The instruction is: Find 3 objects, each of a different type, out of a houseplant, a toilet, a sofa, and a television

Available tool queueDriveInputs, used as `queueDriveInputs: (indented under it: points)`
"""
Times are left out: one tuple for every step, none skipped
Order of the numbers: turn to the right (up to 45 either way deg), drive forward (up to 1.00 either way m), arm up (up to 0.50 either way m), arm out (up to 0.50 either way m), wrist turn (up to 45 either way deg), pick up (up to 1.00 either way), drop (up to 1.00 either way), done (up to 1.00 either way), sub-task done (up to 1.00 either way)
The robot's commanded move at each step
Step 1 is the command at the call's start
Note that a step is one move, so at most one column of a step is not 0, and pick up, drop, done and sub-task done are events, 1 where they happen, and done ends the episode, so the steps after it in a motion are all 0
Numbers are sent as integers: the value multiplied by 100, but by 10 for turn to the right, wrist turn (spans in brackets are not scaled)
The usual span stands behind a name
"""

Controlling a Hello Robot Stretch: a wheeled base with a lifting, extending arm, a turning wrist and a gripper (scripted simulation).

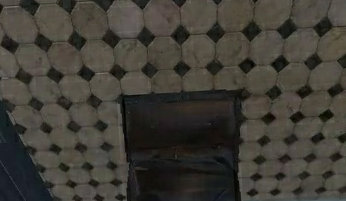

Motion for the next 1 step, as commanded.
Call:
queueDriveInputs:
  points:
    - [0, 0, 0, 0, 0, 0, 0, 0, 100]
